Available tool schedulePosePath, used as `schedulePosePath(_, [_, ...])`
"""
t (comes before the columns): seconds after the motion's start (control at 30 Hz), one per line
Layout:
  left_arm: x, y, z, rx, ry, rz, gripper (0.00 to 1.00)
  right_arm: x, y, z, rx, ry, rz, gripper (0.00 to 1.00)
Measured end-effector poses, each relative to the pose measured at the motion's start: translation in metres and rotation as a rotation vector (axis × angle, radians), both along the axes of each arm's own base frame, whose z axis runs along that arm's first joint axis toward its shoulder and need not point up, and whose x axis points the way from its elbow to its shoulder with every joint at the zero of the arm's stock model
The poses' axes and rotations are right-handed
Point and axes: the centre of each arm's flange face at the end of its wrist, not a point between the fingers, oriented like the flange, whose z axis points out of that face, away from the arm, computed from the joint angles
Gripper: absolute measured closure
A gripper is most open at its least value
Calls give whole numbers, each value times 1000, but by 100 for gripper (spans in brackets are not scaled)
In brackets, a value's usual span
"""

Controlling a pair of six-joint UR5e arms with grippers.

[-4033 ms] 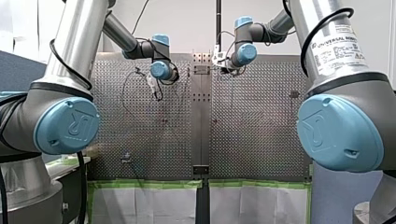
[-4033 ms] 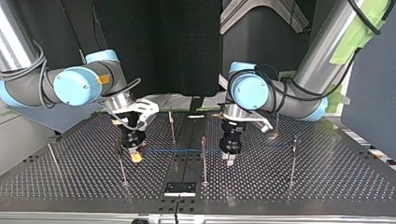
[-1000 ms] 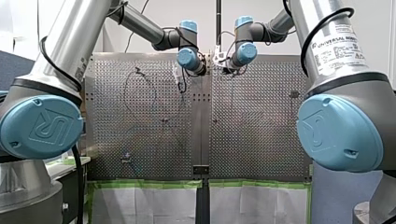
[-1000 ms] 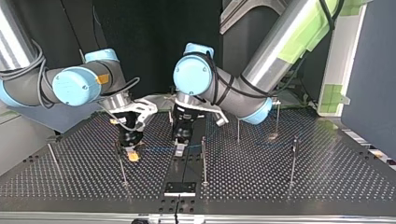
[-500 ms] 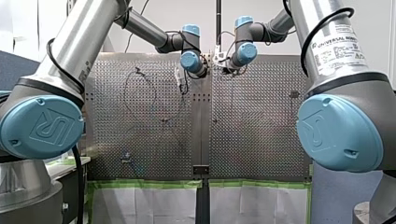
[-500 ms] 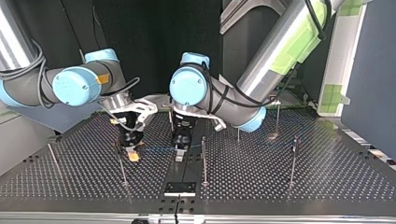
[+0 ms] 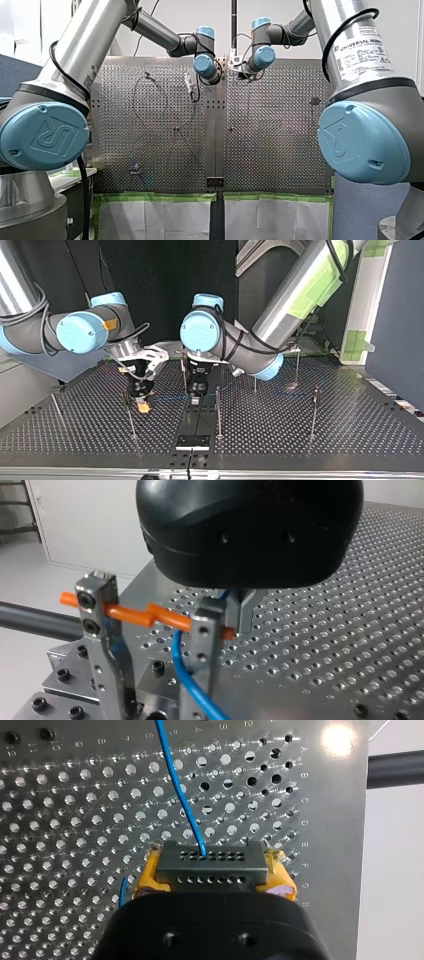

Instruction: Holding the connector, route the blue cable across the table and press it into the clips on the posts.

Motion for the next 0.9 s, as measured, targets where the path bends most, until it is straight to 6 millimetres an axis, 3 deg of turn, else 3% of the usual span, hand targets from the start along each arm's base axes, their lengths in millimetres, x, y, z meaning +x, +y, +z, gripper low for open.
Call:
schedulePosePath(0.33, [-15, 1, -23, 42, 58, 30, 98, 4, 6, -8, 15, 8, 12, 100])
schedulePosePath(0.9, [-37, 4, -90, 58, 80, 18, 98, -10, 24, -79, 124, 73, -1, 100])
